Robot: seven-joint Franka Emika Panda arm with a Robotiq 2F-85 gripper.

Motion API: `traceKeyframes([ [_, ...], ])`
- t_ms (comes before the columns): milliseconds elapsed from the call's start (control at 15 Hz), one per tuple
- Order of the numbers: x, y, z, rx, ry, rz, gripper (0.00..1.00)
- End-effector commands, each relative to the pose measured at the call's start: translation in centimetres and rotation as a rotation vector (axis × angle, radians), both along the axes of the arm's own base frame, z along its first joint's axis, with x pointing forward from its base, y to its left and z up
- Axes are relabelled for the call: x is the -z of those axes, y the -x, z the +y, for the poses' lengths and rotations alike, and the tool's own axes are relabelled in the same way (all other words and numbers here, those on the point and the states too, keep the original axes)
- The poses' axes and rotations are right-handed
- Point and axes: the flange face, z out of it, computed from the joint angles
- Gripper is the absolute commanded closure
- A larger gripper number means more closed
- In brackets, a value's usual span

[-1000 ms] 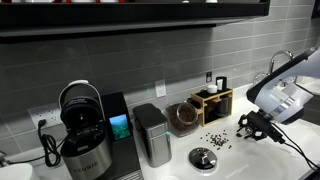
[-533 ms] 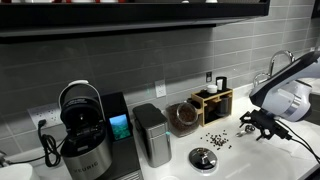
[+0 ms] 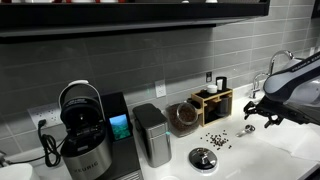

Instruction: Remove the measuring spoon from the container, and spill off the contents

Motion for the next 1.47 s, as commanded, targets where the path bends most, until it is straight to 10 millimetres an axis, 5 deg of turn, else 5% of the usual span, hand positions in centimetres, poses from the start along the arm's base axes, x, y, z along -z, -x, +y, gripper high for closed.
traceKeyframes([
  [0, -5.0, 2.2, 2.6, -0.194, 0.049, -0.02, 0.0],
  [733, -16.1, 5.4, 12.8, -0.741, 0.288, -0.111, 0.0],
  [1400, -20.9, 7.3, 20.4, -1.231, 0.447, -0.266, 0.0],
])
